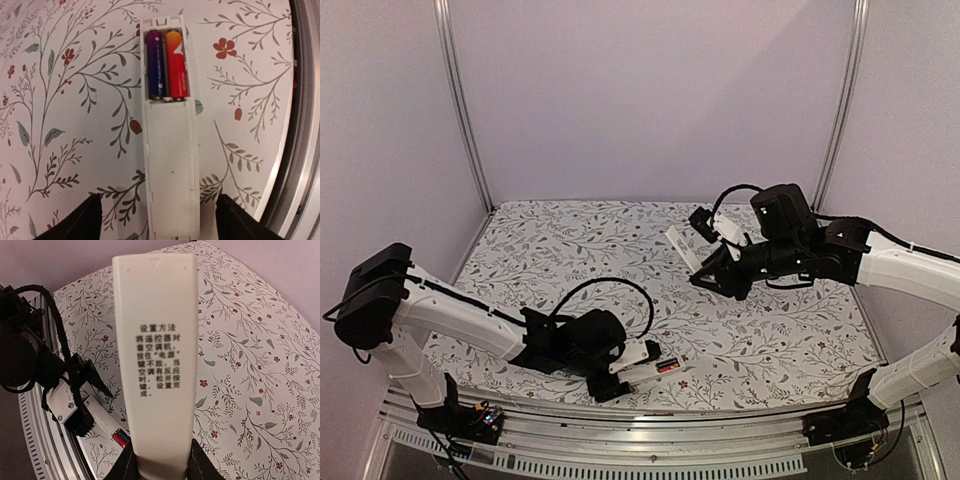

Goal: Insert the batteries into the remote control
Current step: Move the remote control without the battery cover to the center of the board.

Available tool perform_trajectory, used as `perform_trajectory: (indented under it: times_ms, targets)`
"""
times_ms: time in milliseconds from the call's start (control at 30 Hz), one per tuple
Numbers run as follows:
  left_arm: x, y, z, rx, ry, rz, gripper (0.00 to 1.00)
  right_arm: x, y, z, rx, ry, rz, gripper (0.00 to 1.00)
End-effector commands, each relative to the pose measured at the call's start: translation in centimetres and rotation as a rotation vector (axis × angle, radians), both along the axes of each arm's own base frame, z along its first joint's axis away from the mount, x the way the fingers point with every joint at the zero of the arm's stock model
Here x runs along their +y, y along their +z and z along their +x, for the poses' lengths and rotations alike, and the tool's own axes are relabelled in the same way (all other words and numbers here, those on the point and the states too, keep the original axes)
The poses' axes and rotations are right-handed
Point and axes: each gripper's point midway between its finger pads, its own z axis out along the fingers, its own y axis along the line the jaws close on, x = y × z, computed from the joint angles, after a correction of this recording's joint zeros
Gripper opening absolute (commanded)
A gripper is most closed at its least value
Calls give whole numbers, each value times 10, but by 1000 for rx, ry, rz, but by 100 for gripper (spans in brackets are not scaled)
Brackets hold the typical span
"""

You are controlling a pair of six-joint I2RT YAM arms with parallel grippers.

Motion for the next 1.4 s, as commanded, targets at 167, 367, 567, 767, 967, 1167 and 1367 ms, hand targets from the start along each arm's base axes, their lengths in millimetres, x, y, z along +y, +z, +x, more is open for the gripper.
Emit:
perform_trajectory:
  times_ms: [167,367,567,767,967,1167,1367]
  targets:
    - [-16,-7,-18,77,-207,-28,61,-5,0,-4,8,-5,3,18]
    - [-19,-11,-18,84,-239,-31,49,-7,6,-6,4,-6,15,18]
    - [-28,1,-32,69,-384,-110,39,-10,11,-7,-4,-11,22,18]
    - [-43,-6,-23,29,-464,-107,34,-11,13,-8,0,-15,26,17]
    - [-55,-22,-6,32,-452,-40,27,-15,15,-9,0,-27,25,17]
    - [-63,-17,10,-10,-398,-72,26,-19,18,-10,-8,-36,28,17]
    - [-70,-11,24,-10,-335,-105,28,-20,16,-8,-11,-47,19,17]
